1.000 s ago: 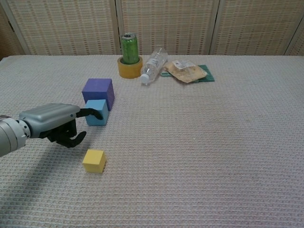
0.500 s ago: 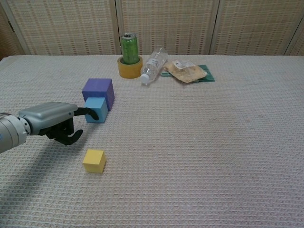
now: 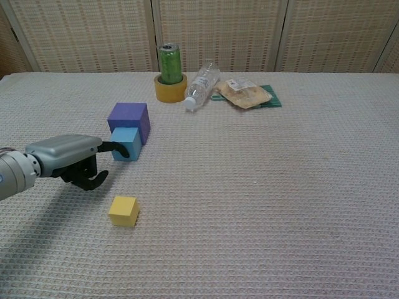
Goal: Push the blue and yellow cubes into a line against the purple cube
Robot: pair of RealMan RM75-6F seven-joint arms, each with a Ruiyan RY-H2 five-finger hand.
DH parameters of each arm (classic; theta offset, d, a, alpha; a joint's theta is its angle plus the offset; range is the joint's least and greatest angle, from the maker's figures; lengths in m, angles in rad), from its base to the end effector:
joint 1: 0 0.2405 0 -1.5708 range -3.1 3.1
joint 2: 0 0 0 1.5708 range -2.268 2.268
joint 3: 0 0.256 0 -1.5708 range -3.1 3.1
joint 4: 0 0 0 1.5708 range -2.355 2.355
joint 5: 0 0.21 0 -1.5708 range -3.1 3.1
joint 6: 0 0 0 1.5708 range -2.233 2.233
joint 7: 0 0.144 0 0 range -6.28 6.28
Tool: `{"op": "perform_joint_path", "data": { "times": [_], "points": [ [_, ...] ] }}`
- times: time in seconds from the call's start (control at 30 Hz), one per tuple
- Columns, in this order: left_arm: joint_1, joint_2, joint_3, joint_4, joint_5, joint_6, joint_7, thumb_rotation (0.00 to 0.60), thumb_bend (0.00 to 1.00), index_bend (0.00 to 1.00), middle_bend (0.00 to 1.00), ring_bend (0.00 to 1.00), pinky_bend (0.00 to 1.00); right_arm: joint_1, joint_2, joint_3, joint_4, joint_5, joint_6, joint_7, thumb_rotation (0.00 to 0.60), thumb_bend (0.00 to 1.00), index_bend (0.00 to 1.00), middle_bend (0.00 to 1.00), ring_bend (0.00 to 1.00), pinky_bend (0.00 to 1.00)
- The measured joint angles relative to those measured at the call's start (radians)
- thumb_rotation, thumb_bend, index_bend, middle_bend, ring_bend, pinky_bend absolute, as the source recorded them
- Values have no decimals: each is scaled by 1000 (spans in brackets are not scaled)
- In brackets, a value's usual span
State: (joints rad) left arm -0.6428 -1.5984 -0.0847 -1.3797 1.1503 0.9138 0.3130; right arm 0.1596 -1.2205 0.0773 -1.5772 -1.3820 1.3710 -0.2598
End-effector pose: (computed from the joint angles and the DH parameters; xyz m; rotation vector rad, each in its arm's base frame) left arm -0.2041 0.3124 -0.0431 -1.9142 -1.0290 -0.7565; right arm -0.3127 -0.2090 0.1234 1.4504 -0.8344 0.7110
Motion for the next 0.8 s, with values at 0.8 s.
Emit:
{"op": "perform_joint_path", "data": {
  "times": [0.8],
  "points": [
    [100,110,78,-272,116,141,-35,538,382,211,1000,1000,1000,-1,21,-39,-15,-91,5,47,521,26,0,0,0,0]
  ]
}}
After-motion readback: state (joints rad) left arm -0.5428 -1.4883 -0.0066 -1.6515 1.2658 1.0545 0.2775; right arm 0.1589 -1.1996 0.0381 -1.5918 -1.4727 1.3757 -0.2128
